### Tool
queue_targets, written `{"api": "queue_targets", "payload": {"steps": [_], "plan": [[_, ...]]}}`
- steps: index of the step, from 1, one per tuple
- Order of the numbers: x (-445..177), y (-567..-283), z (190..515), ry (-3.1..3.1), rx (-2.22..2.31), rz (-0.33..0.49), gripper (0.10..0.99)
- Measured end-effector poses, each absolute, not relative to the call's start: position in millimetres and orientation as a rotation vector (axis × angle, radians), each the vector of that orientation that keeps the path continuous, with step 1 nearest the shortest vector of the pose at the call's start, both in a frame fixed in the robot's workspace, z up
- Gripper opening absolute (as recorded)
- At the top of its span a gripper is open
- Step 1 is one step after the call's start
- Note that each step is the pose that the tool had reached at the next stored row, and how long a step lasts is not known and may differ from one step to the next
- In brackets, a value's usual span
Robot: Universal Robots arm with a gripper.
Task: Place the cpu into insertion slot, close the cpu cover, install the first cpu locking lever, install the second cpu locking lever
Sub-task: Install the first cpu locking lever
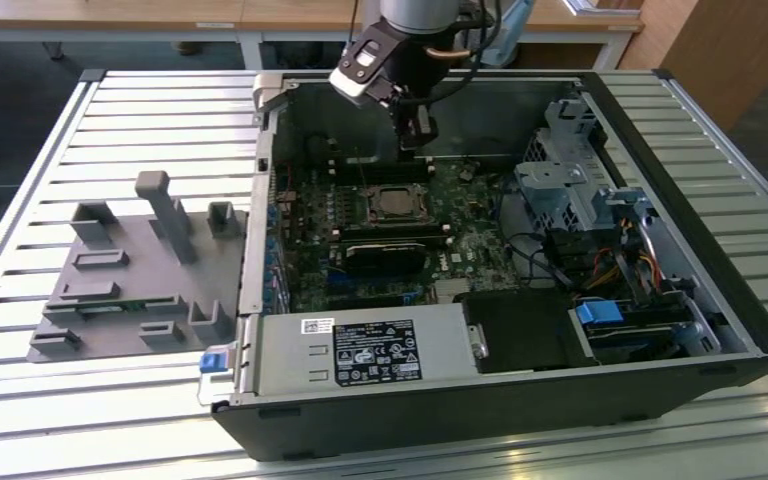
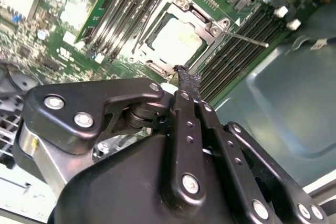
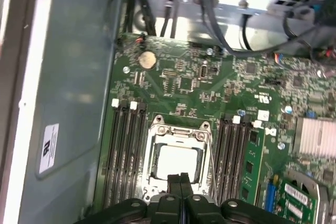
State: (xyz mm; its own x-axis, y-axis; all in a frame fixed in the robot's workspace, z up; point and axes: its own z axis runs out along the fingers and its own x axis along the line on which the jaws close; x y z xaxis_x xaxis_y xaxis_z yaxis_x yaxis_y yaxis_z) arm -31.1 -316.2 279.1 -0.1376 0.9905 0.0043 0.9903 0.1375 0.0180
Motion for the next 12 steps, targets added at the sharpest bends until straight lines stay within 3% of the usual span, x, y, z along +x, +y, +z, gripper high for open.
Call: {"api": "queue_targets", "payload": {"steps": [12], "plan": [[-31.1, -316.2, 278.4, 2.545, 1.830, 0.027, 0.106]]}}
